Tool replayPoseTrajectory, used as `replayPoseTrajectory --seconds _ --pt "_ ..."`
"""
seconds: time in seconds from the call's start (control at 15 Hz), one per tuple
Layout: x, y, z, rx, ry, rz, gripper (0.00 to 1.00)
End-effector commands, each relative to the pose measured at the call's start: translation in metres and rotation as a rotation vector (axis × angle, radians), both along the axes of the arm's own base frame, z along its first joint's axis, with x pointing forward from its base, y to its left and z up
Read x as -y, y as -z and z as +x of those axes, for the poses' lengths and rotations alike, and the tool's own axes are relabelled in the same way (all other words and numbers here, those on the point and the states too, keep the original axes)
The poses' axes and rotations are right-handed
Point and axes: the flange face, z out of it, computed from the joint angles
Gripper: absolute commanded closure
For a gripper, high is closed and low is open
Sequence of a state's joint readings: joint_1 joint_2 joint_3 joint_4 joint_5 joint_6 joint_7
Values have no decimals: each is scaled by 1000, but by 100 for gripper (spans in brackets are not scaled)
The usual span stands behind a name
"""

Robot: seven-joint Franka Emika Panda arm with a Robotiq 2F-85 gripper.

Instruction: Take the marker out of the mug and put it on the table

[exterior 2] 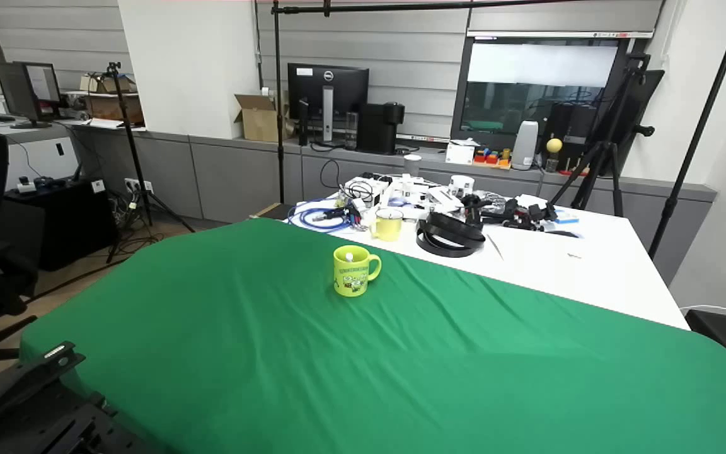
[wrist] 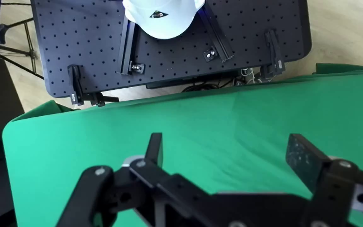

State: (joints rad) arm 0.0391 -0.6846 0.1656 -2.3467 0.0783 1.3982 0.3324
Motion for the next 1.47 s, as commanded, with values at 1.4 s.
replayPoseTrajectory --seconds 1.4 --pt "134 154 220 -326 -319 123 0"
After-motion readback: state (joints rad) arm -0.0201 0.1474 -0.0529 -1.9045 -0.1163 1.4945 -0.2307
